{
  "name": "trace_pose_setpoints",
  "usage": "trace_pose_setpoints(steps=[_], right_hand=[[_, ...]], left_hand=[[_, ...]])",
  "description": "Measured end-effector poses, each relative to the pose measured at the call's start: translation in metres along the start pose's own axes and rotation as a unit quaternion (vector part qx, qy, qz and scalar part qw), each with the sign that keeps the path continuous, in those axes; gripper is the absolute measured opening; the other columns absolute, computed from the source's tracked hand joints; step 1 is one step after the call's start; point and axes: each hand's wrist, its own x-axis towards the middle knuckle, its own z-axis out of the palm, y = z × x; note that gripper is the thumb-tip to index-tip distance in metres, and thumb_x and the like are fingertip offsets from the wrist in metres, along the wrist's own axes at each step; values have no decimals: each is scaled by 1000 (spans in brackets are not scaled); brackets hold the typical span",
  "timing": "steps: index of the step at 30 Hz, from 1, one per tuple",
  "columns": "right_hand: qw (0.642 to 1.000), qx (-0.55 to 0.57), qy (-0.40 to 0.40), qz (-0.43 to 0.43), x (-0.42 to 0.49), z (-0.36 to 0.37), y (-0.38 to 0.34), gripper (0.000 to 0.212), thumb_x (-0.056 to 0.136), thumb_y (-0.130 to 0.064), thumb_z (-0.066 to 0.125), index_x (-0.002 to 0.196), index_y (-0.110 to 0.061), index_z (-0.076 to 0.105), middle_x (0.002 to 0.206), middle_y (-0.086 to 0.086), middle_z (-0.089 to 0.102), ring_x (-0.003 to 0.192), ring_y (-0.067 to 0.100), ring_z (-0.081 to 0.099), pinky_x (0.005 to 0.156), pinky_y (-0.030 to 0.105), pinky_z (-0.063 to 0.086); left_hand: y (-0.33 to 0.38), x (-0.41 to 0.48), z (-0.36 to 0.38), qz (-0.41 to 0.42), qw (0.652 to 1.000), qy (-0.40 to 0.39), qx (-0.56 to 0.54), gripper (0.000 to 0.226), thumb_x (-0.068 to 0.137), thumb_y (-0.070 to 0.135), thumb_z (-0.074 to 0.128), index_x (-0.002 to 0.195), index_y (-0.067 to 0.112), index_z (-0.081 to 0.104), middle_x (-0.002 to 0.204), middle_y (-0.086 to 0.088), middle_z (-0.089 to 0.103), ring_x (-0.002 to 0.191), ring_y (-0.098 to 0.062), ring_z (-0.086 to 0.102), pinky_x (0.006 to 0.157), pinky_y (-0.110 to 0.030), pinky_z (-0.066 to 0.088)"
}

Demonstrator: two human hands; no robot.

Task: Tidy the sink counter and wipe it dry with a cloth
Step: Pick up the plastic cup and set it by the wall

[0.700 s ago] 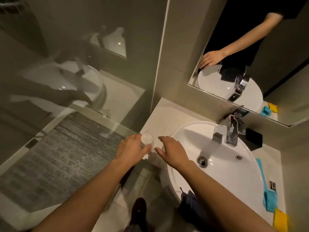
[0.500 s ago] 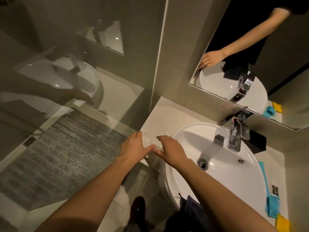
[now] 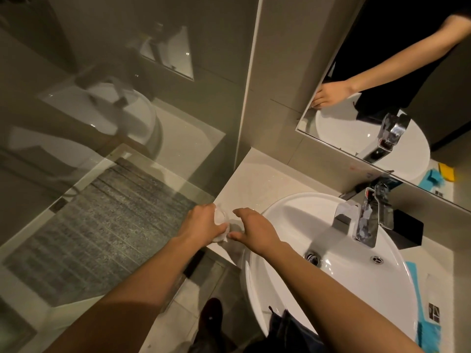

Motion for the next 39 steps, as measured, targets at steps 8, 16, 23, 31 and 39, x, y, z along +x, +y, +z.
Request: trace_pose_setpoints(steps=[8, 16, 23, 31, 39], right_hand=[[991, 124, 41, -1, -8, -13, 6, 63, 83, -51, 75, 137, -27, 56, 137, -2, 63, 117, 21, 62, 103, 34, 49], [967, 186, 175, 15, -54, -50, 36, 61, 79, -52, 78, 132, -28, 59, 128, -8, 67, 110, 11, 60, 92, 26, 50], [925, 214, 304, 73, -135, -89, 84, 56, 75, -55, 77, 123, -29, 63, 118, -17, 67, 104, 3, 59, 84, 21, 45], [863, 212, 429, 163, -246, -131, 154, 58, 71, -66, 70, 116, -31, 65, 110, -19, 68, 100, 2, 61, 78, 19, 45], [800, 217, 486, 277, -320, -150, 240, 52, 74, -43, 84, 120, -30, 63, 111, -13, 68, 98, 0, 58, 84, 25, 50]], left_hand=[[16, 4, -43, 114, 991, -15, -68, 71, 63, 59, 76, 125, 24, 68, 107, 4, 74, 97, -18, 67, 83, -36, 57], [87, -5, -77, 243, 966, -45, -70, 79, 63, 61, 78, 133, 28, 63, 117, 12, 71, 104, -10, 65, 91, -36, 56], [186, -23, -72, 358, 924, -81, -107, 63, 64, 52, 86, 120, 29, 70, 106, 17, 72, 99, -3, 64, 89, -29, 54], [335, -57, -41, 504, 847, -147, -81, 54, 69, 51, 87, 117, 32, 71, 103, 20, 71, 97, 4, 63, 80, -16, 50], [468, -79, 21, 585, 783, -207, -39, 57, 70, 47, 89, 120, 26, 70, 103, 18, 70, 90, 10, 60, 76, -7, 44]])
